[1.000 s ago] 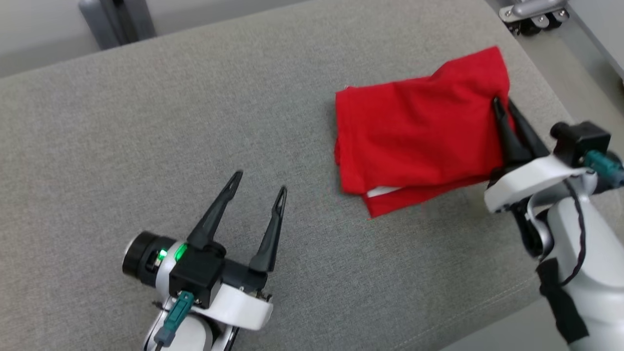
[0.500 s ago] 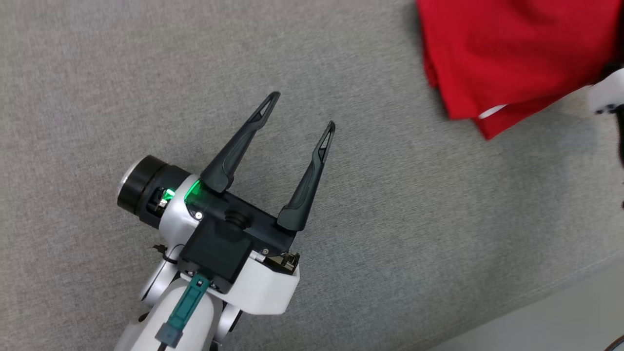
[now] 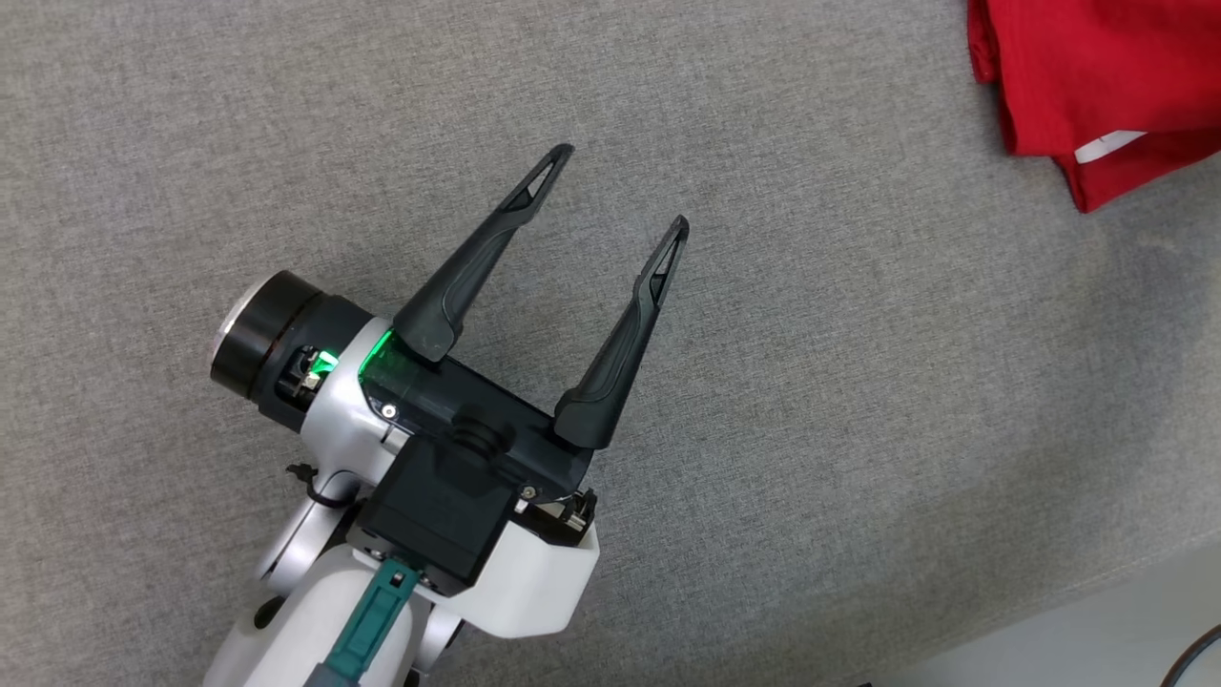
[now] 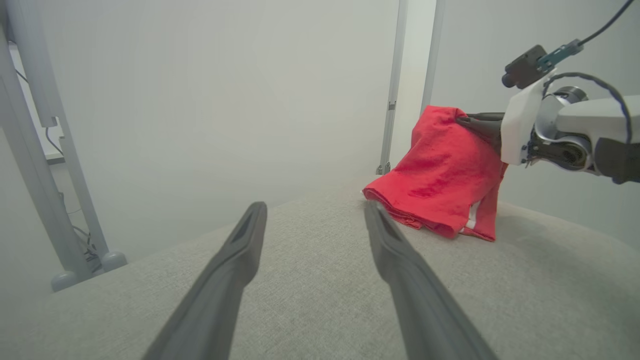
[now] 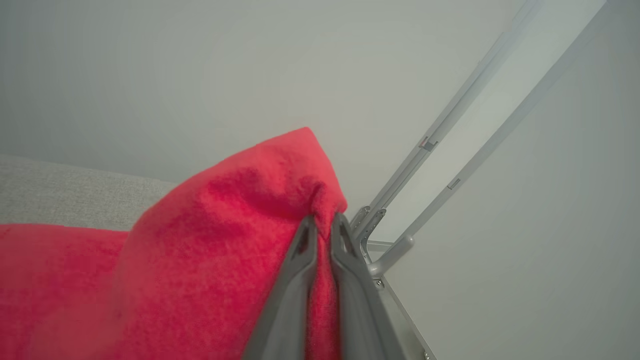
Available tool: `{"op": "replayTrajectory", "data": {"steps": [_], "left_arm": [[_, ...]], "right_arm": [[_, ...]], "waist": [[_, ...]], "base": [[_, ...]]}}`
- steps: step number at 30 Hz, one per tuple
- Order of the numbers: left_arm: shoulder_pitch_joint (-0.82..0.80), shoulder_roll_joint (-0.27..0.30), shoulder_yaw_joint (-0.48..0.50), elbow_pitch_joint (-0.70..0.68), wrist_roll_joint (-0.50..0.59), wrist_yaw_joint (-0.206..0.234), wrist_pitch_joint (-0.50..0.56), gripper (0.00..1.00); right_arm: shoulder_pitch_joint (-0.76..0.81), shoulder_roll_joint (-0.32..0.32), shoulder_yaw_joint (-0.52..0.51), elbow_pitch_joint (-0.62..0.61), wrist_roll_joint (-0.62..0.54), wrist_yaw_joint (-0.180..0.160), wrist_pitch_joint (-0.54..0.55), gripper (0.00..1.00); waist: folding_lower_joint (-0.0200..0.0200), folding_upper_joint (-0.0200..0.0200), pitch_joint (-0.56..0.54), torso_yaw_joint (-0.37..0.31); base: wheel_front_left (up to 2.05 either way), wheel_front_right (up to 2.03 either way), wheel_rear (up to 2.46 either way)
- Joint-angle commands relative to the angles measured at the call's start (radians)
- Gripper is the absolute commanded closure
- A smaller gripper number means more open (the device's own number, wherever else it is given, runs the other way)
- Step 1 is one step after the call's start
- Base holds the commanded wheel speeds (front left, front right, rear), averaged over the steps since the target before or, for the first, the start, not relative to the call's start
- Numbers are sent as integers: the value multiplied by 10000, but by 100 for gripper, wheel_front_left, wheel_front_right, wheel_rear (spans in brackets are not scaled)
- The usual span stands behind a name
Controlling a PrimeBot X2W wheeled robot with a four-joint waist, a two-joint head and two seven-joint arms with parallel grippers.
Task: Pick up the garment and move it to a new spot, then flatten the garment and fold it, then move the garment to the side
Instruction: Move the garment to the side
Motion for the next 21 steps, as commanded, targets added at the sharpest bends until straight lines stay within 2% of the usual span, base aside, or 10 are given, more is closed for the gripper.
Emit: {"op": "replayTrajectory", "data": {"steps": [1,3,4,5,6,13,21], "left_arm": [[-188,50,9,-64,85,-22,19,0],[-191,58,-12,-61,66,-12,21,0],[-187,55,-23,-41,42,-2,0,0],[-177,45,-34,-14,15,11,-22,0],[-169,29,-50,14,-3,31,-52,0],[94,-38,-42,395,-234,183,-360,0],[759,-211,425,1367,-775,793,-895,0]], "right_arm": [[-54,18,-119,-138,-211,-7,-49,100],[2,105,-277,-163,-543,-7,-47,100],[39,96,-370,-151,-687,-7,-47,72],[82,110,-465,-97,-852,-7,-47,29],[113,119,-507,-127,-1048,-7,-47,0],[549,521,-413,-774,-1414,-7,-47,0],[1500,1170,1368,-672,379,-7,-35,0]], "waist": [[0,0,17,45],[0,0,-20,100],[0,0,-56,136],[0,0,-107,173],[0,0,-166,211],[0,0,-819,499],[0,0,-2022,1046]], "base": [[0,0,0],[0,0,0],[0,0,0],[0,0,0],[0,0,0],[0,0,0],[0,0,0]]}}
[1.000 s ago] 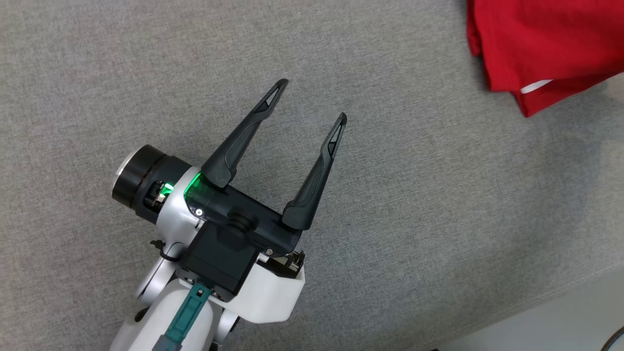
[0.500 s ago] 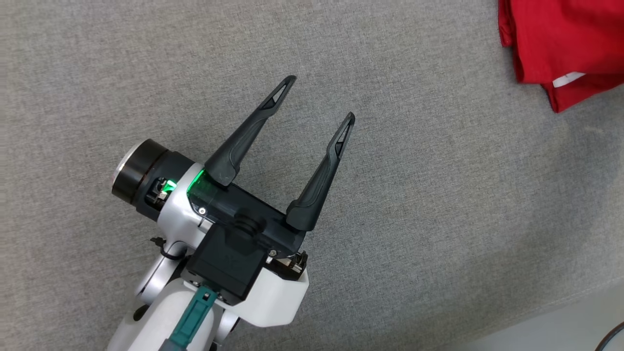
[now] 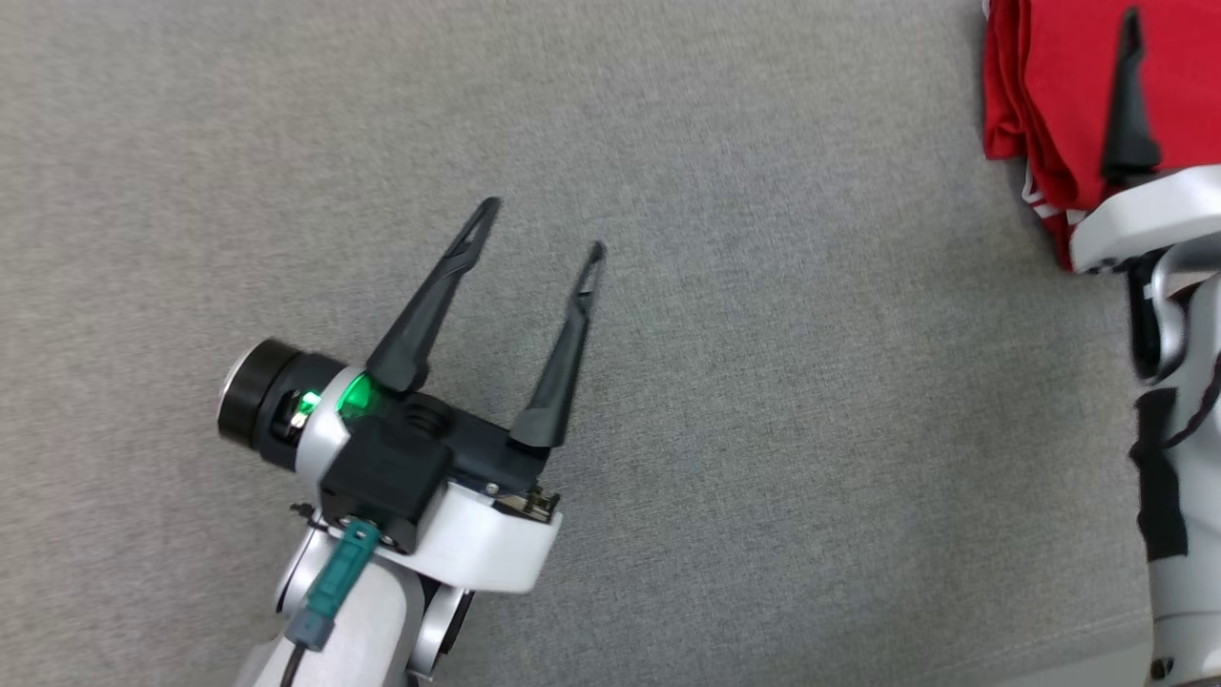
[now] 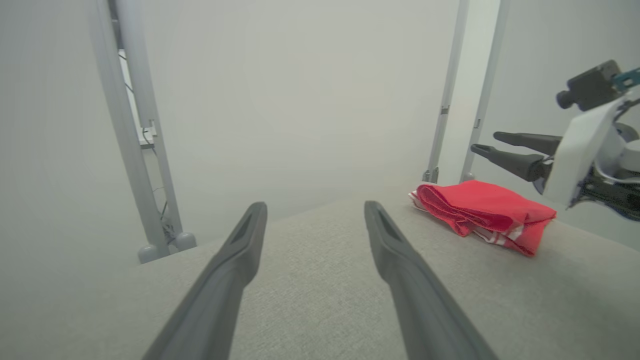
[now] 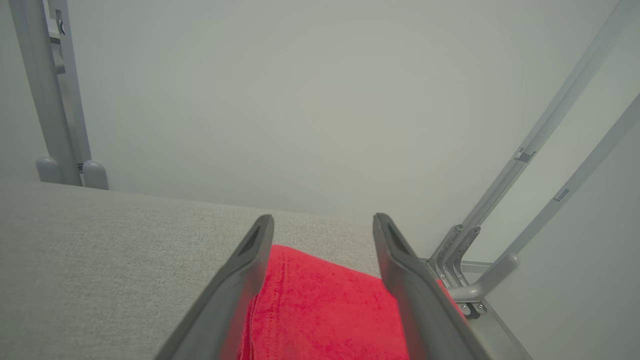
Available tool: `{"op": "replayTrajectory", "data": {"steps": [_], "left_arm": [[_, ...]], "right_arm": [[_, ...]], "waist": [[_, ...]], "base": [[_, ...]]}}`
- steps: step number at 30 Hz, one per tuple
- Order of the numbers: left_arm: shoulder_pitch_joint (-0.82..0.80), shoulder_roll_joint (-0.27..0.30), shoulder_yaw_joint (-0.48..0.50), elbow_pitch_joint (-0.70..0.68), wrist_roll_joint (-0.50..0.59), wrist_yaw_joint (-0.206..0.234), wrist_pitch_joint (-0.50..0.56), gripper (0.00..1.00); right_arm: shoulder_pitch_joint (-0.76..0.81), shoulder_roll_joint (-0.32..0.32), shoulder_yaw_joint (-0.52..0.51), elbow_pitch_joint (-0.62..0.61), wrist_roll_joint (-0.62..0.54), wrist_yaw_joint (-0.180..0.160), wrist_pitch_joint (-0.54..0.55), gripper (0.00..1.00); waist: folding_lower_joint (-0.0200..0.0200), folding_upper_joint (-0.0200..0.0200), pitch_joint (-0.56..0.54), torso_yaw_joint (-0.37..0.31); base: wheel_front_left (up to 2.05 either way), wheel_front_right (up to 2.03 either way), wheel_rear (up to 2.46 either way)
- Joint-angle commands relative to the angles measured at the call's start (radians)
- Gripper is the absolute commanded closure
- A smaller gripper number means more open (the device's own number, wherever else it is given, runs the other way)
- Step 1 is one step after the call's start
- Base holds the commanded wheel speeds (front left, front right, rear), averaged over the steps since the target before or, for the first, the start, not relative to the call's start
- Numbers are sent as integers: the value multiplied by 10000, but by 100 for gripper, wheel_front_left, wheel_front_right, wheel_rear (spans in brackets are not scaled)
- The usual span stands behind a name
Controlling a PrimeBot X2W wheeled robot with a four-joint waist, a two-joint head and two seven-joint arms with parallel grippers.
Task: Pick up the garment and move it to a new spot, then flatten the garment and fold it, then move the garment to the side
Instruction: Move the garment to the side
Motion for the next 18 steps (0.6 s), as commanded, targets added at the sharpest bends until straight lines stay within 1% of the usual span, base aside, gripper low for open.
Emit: {"op": "replayTrajectory", "data": {"steps": [1,4,9,15,18], "left_arm": [[285,-124,235,207,-351,284,-7,0],[550,-244,457,546,-756,587,-100,0],[1089,-339,774,1007,-1315,886,-498,0],[1605,-383,1200,1606,-1833,1128,-968,0],[1789,-381,1321,1933,-1941,1149,-1145,0]], "right_arm": [[322,38,398,3,420,-5,-20,0],[820,100,1148,-69,1226,-7,-20,0],[1565,198,2139,-221,2049,-7,-18,0],[2460,267,2813,-772,2586,-5,-18,0],[3068,292,2847,-1229,2731,-5,-13,0]], "waist": [[0,0,-653,435],[0,0,-1228,732],[0,0,-2119,1091],[0,0,-2944,1367],[0,0,-3285,1475]], "base": [[0,0,0],[0,0,0],[0,0,0],[0,0,0],[0,0,0]]}}
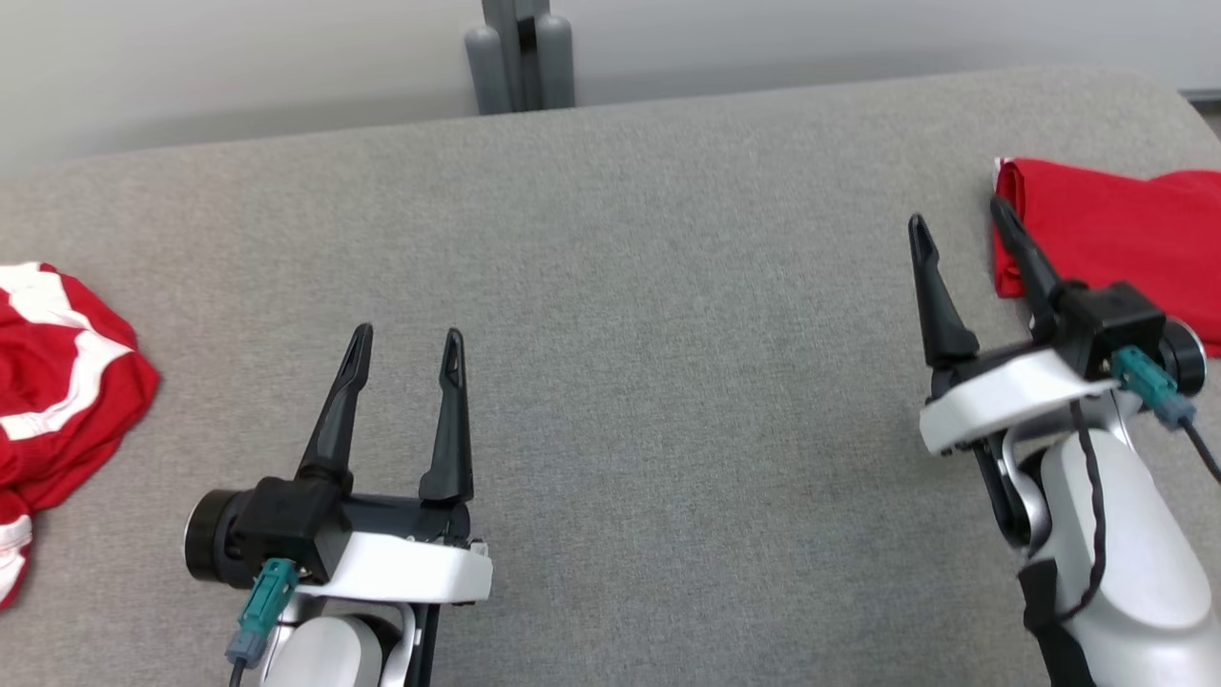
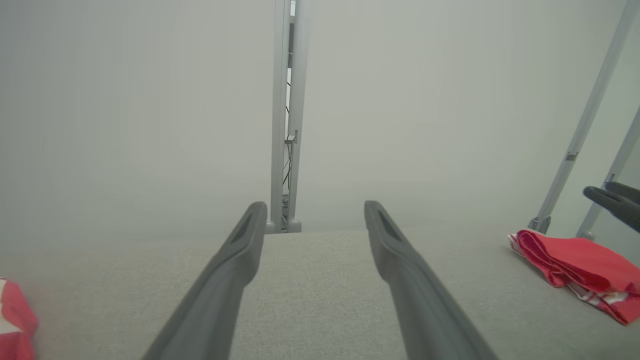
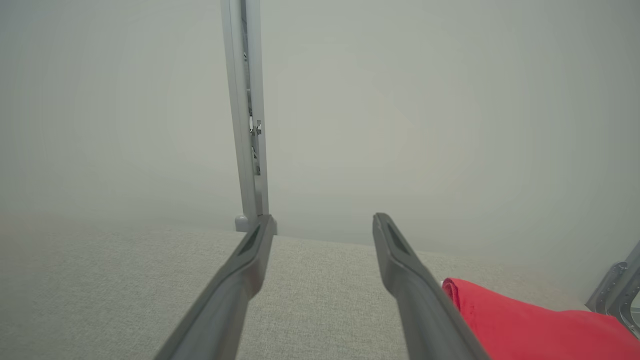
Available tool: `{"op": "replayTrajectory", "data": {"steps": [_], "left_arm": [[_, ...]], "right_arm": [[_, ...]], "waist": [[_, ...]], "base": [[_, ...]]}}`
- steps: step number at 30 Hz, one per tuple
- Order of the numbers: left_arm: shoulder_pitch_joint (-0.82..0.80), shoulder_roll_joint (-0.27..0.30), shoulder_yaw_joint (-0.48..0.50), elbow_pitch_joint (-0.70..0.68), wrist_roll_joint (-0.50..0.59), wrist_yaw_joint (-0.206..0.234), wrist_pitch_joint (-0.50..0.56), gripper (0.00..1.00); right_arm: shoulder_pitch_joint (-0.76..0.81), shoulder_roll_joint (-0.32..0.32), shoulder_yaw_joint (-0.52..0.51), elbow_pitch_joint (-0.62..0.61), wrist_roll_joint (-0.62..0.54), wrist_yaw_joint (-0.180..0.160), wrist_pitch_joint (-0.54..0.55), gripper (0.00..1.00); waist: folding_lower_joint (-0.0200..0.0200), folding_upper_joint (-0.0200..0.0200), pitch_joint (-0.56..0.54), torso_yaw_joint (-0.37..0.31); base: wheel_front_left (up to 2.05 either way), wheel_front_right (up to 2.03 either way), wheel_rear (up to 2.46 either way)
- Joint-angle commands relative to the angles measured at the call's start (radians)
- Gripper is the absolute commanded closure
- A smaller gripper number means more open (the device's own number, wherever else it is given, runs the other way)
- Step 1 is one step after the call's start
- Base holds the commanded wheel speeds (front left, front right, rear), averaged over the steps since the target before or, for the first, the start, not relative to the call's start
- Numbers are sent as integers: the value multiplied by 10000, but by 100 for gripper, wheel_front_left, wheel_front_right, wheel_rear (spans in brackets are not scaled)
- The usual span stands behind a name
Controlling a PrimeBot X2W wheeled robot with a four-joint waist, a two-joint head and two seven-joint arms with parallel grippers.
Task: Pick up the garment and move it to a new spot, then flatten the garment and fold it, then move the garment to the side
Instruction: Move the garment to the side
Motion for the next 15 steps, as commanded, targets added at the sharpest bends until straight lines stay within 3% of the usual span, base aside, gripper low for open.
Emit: {"op": "replayTrajectory", "data": {"steps": [1,15], "left_arm": [[115,4,62,81,-45,33,-79,0],[1294,-8,514,958,232,-70,-415,0]], "right_arm": [[285,-34,-56,-124,83,-5,-6,0],[3392,69,-607,-2242,110,-5,-3,0]], "waist": [[0,0,-364,216],[0,0,-1704,527]], "base": [[0,0,0],[0,0,0]]}}
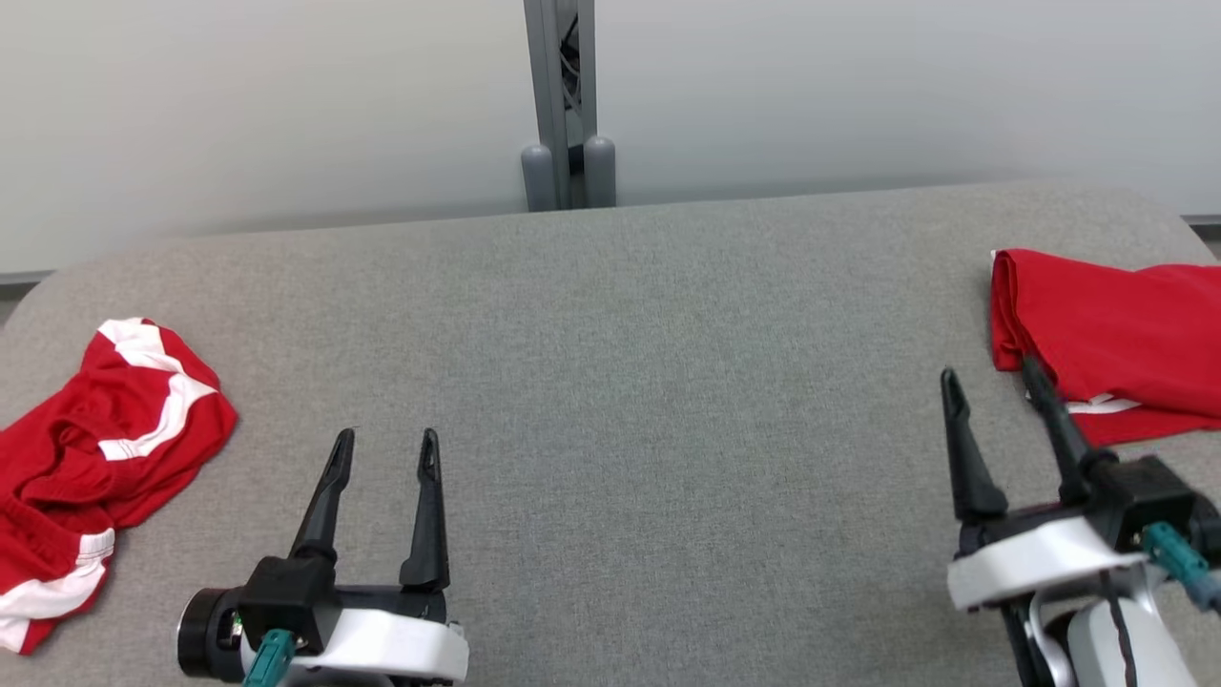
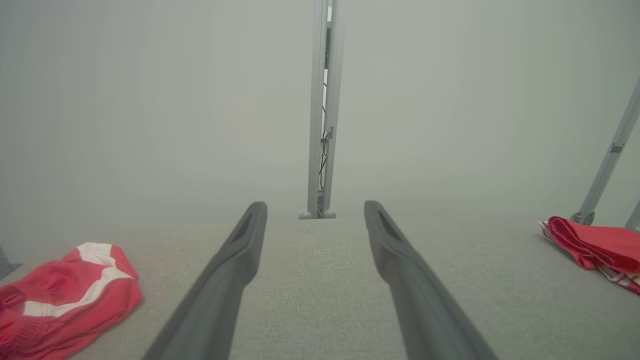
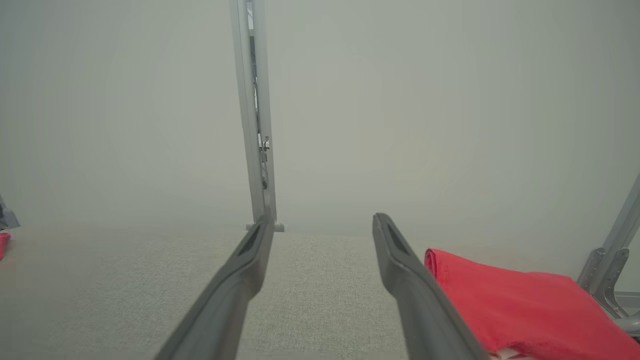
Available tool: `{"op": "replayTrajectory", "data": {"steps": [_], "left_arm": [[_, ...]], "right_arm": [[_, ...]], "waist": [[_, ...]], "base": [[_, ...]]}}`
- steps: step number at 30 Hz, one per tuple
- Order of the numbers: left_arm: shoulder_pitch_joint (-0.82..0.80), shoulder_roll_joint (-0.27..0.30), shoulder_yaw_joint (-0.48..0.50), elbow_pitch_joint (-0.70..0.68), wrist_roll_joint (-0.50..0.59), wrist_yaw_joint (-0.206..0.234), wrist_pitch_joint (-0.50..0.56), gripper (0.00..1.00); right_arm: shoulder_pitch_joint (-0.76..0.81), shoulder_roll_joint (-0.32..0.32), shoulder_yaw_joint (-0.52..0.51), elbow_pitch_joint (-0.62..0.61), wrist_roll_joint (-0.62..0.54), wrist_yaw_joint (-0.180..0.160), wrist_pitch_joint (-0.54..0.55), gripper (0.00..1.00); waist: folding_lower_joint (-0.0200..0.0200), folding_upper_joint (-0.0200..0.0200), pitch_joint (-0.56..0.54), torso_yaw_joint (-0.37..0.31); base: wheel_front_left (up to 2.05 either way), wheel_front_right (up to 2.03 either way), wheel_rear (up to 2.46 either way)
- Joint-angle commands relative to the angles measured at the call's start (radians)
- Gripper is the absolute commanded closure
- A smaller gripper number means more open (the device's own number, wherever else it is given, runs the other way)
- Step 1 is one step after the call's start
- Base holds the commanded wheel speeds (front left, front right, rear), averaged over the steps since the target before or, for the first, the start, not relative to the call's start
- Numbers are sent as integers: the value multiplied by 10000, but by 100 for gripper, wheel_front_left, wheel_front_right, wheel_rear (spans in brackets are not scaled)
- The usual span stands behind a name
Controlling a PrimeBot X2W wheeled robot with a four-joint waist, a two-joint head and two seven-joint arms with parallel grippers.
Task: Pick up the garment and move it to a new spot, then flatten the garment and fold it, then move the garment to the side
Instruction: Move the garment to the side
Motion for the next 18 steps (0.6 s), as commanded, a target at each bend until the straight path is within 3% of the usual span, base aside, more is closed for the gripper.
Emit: {"op": "replayTrajectory", "data": {"steps": [1,18], "left_arm": [[154,13,119,-71,71,-10,-49,0],[1308,-125,1017,-290,422,-508,-48,0]], "right_arm": [[224,-23,95,-72,199,-3,-2,0],[1959,-31,128,-550,559,-3,-2,0]], "waist": [[0,-1,-185,48],[0,-1,-967,74]], "base": [[0,0,0],[0,0,0]]}}
